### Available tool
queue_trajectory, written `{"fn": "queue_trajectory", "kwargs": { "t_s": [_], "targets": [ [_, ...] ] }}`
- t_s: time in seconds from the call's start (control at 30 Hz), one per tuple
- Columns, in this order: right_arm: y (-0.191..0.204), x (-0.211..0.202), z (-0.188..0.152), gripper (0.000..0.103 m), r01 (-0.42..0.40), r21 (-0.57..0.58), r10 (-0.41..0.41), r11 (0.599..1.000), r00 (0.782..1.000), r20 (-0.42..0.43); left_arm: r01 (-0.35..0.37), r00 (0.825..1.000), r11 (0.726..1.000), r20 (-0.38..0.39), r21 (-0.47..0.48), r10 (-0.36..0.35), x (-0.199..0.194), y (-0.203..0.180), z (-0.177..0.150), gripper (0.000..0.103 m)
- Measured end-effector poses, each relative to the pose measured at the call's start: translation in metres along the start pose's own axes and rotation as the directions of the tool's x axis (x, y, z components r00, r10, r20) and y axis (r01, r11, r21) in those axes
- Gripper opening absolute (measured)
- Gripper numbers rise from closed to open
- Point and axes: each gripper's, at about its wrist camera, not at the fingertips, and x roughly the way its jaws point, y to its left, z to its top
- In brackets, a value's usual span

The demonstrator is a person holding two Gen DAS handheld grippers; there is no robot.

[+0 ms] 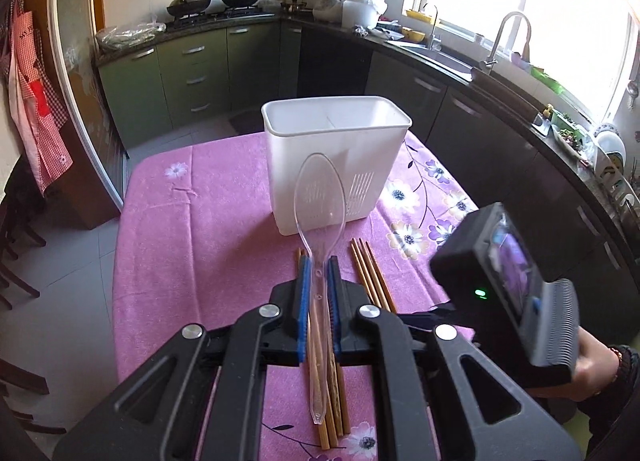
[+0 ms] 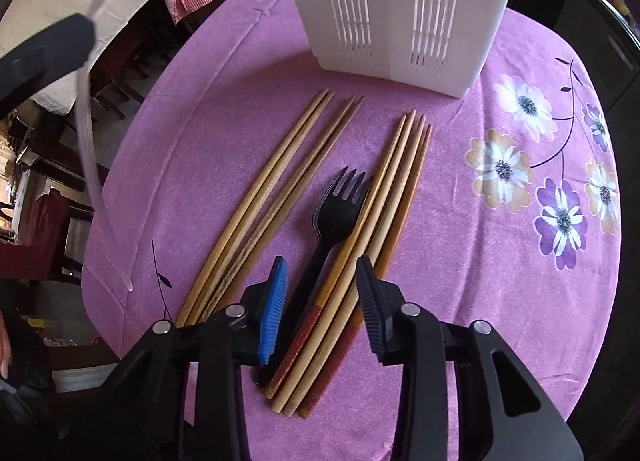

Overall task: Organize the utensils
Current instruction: 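Lift the spoon with the left tool while the right tool grasps the black fork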

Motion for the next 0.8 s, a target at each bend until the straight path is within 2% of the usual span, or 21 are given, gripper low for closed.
{"fn": "queue_trajectory", "kwargs": {
  "t_s": [0.1,0.17,0.3,0.5,0.8],
  "targets": [
    [0.007,0.007,0.003,0.024,-0.002,0.013,0.003,1.000,1.000,-0.027,-0.001,1.000,1.000,0.014,0.017,0.000,-0.005,0.000,-0.004,0.008],
    [0.009,0.012,0.006,0.024,0.023,0.027,-0.022,0.999,0.999,-0.043,0.006,1.000,1.000,0.017,0.017,-0.006,-0.006,0.000,-0.005,0.008],
    [0.007,0.017,0.010,0.016,0.068,0.052,-0.065,0.996,0.996,-0.059,0.010,0.999,1.000,0.031,0.030,-0.011,-0.011,-0.002,-0.007,0.008],
    [0.010,0.025,0.018,0.016,0.064,0.084,-0.057,0.994,0.995,-0.084,0.016,0.999,0.999,0.046,0.043,-0.018,-0.016,-0.003,-0.007,0.008],
    [0.012,0.032,0.016,0.014,0.126,0.085,-0.116,0.988,0.986,-0.116,0.015,0.997,0.999,0.071,0.052,-0.018,-0.025,-0.004,-0.008,0.008]
  ]
}}
